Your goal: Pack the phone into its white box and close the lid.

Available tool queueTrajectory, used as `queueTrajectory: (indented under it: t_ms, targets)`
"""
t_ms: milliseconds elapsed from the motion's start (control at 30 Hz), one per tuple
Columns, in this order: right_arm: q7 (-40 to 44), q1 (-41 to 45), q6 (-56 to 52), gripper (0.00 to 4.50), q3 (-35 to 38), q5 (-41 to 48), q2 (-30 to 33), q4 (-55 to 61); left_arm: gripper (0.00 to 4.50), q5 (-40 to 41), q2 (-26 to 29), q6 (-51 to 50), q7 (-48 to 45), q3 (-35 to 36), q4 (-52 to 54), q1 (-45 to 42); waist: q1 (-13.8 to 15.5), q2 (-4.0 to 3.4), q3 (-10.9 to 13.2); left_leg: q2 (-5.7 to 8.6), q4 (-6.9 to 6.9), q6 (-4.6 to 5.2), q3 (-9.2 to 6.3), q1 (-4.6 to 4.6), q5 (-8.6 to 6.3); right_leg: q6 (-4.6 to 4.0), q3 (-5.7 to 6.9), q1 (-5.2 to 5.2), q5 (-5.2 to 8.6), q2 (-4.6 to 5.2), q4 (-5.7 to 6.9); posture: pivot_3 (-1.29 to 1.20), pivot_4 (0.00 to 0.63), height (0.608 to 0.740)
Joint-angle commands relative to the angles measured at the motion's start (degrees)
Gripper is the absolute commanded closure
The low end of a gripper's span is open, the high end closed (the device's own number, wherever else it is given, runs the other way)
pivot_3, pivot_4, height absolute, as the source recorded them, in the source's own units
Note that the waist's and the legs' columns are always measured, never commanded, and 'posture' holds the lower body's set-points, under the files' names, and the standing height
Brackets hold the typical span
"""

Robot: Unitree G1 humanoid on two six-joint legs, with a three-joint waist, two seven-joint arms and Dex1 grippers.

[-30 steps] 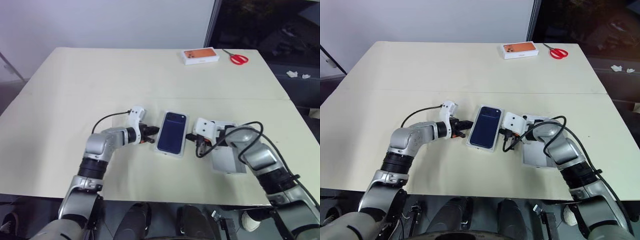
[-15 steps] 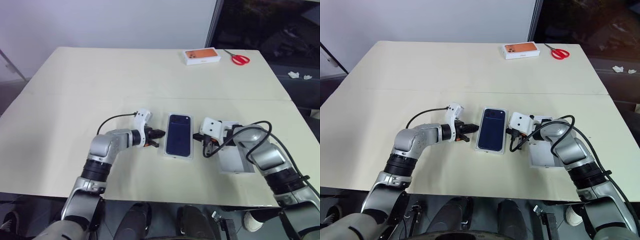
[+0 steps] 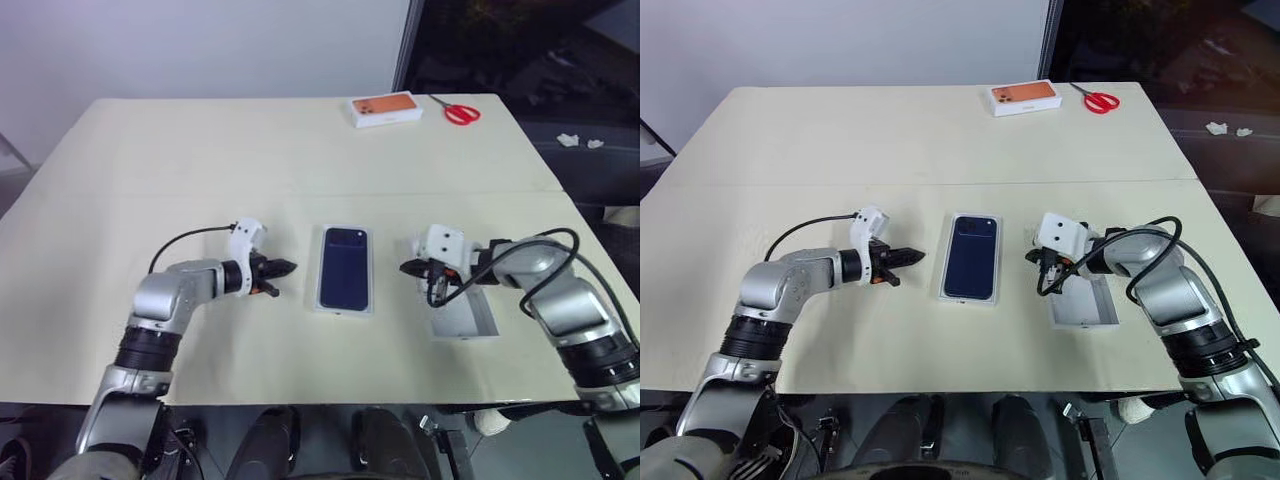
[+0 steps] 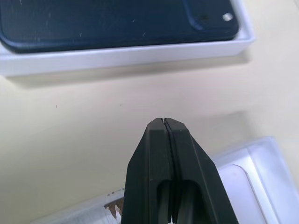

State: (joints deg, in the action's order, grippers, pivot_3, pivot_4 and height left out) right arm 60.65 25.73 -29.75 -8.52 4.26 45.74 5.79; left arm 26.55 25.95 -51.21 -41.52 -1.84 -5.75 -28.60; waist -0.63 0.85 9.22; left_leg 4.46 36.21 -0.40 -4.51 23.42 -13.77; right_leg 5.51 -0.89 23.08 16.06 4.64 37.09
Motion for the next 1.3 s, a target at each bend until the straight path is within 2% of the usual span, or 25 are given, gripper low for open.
queueTrajectory:
  t_ms: [33, 267, 300, 400, 700, 767, 933, 1300]
  targets:
    - [-2.4, 2.0, -10.7, 3.63, 5.6, 5.4, -0.8, 4.5, 3.65, 1.4, 3.5, 2.6, -2.3, 4.6, 2.6, 0.8, -0.1, -0.01, 0.0, -0.01, 0.0, 0.0, 0.0, 0.02, 0.0, 0.0, -0.01, 0.04, 0.0, 0.0, 0.01, 0.0, 0.15, 0.74]
    - [-9.5, 2.3, -36.0, 0.07, 9.1, 11.3, -0.7, 12.7, 0.16, 1.9, 9.1, 11.3, -9.2, 8.4, 4.4, 4.3, 0.4, -0.04, 0.0, 0.0, -0.04, 0.01, 0.0, 0.1, -0.01, -0.02, -0.03, 0.11, 0.0, 0.07, -0.03, 0.0, 0.15, 0.74]
    - [-11.2, 2.6, -40.5, 0.0, 9.8, 11.9, -1.1, 14.0, 0.03, 2.0, 9.6, 12.3, -10.1, 8.7, 5.3, 5.0, 0.5, -0.04, 0.0, 0.0, -0.04, 0.02, 0.0, 0.11, -0.01, -0.02, -0.03, 0.11, 0.0, 0.09, -0.04, 0.0, 0.15, 0.74]
    - [-12.6, 2.1, -48.1, 0.0, 9.1, 14.5, 0.4, 19.4, 0.03, 2.4, 9.9, 15.1, -11.8, 9.6, 6.7, 6.8, 1.0, -0.09, 0.1, 0.0, -0.04, 0.03, 0.02, 0.14, -0.02, -0.03, -0.05, 0.15, 0.0, 0.11, -0.05, 0.0, 0.15, 0.74]
    - [-19.3, 2.5, -59.0, 0.0, 10.5, 17.8, 0.9, 26.0, 0.03, 1.2, 9.2, 22.4, -11.5, 9.5, 7.0, 9.9, 1.3, -0.11, 0.1, -0.01, -0.05, 0.05, 0.04, 0.19, -0.03, -0.03, -0.04, 0.21, 0.0, 0.12, -0.06, 0.0, 0.15, 0.74]
    - [-21.5, 1.9, -61.8, 0.0, 12.2, 20.0, -1.1, 26.6, 0.03, 1.6, 8.9, 23.0, -11.6, 9.4, 7.2, 9.9, 1.3, -0.1, 0.1, -0.01, -0.05, 0.05, 0.05, 0.19, -0.03, -0.04, -0.05, 0.22, 0.0, 0.12, -0.06, 0.0, 0.15, 0.74]
    - [-29.9, 2.5, -62.8, 0.0, 15.1, 25.5, -3.9, 24.6, 0.03, 0.8, 8.5, 23.5, -10.6, 8.7, 6.2, 9.0, 1.3, -0.11, 0.1, -0.01, -0.05, 0.05, 0.05, 0.2, -0.03, -0.03, -0.04, 0.23, 0.0, 0.1, -0.04, 0.0, 0.15, 0.74]
    - [-52.4, 1.4, -62.8, 0.0, 15.5, 45.0, -1.4, 22.3, 0.03, 0.3, 7.1, 23.9, -9.6, 8.1, 6.0, 8.5, 1.2, -0.1, 0.1, -0.01, -0.04, 0.07, 0.06, 0.2, -0.03, -0.03, -0.04, 0.21, 0.0, 0.1, -0.04, 0.0, 0.15, 0.74]
